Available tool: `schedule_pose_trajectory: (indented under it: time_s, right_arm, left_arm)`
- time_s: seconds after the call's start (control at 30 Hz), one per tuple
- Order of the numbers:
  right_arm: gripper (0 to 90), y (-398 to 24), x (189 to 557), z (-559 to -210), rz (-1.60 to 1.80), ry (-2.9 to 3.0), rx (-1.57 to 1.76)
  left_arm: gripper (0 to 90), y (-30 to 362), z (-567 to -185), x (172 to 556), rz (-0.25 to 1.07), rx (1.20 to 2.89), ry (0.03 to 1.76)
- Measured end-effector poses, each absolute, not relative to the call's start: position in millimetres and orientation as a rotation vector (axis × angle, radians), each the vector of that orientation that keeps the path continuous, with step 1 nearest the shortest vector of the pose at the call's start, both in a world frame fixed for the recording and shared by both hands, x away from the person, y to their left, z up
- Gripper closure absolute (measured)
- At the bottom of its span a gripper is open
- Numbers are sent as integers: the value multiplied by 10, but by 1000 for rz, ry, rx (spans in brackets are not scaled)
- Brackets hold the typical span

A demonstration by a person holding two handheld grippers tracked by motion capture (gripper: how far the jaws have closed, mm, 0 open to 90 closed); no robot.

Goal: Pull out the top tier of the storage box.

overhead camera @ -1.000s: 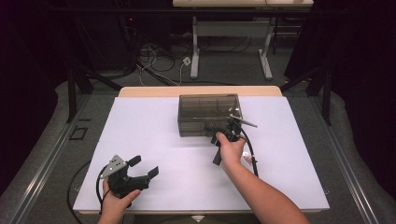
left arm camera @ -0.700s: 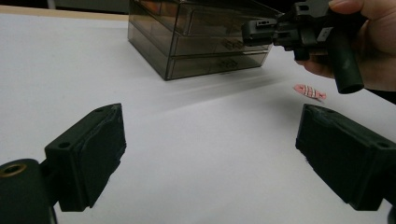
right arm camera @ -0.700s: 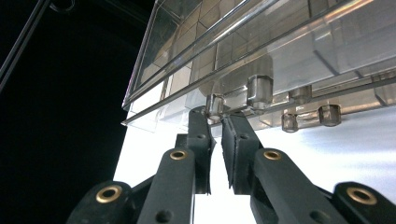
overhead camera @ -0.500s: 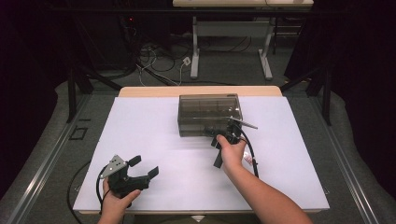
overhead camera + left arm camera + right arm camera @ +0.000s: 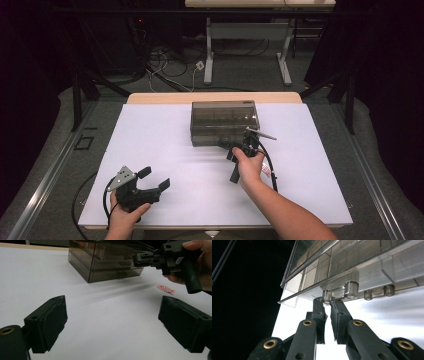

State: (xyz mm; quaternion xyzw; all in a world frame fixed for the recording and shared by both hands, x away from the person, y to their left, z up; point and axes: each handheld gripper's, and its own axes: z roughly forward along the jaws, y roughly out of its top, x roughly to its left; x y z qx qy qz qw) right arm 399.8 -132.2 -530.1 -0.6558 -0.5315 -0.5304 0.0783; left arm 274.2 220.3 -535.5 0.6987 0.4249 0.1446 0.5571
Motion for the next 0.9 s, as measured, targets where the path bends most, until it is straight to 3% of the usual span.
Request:
schedule_pose_trajectory:
  time_s: [0.13, 0.17, 0.27, 0.57, 0.9]
  right_arm:
    - [839, -1320, 3967, -5313, -1602, -1590, -1955]
    - [900, -1331, 3938, -5311, -1566, -1610, -1936]
    - [900, -1312, 3912, -5305, -1565, -1610, -1930]
    - [823, -1273, 3863, -5281, -1599, -1638, -1887]
    - [678, -1278, 3841, -5237, -1639, -1786, -1868]
  left_arm:
    - [83, 2204, -5355, 2742, 340, 1645, 1004]
    - [83, 2206, -5356, 2744, 341, 1645, 1005]
    - [83, 2205, -5356, 2743, 340, 1645, 1006]
    - [83, 2205, -5356, 2743, 341, 1646, 1005]
    - [83, 2204, -5355, 2742, 343, 1651, 1004]
